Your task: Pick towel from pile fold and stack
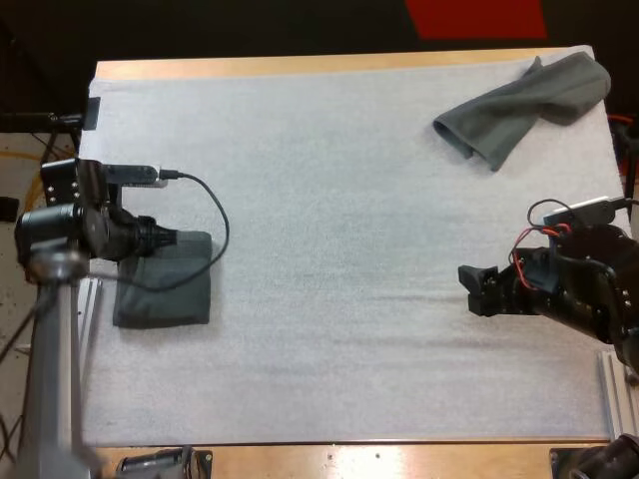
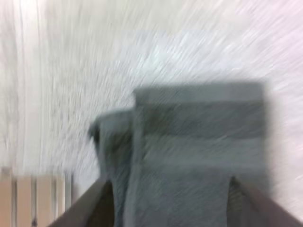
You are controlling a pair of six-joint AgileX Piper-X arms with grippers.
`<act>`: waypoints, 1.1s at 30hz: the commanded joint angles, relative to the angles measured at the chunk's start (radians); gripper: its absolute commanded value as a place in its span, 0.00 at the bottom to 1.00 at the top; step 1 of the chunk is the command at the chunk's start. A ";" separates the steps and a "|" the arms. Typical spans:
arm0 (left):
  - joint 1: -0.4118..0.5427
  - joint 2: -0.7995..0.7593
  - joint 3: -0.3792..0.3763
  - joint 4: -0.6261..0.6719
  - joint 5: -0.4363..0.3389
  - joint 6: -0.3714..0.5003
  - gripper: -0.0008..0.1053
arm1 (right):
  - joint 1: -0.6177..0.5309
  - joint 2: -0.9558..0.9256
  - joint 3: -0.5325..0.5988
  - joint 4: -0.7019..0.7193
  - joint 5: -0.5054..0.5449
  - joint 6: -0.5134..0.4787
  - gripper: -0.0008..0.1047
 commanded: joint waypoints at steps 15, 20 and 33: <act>-0.336 -0.438 -0.007 -0.001 0.043 -0.083 0.48 | -0.362 -0.018 -0.008 0.014 0.042 -0.177 0.69; -0.319 -0.528 -0.004 0.018 0.011 -0.063 0.48 | -0.443 -0.075 -0.008 0.022 0.049 -0.196 0.69; -0.197 -0.779 -0.004 0.085 -0.064 0.027 0.48 | -0.456 -0.367 -0.008 0.137 0.077 -0.233 0.69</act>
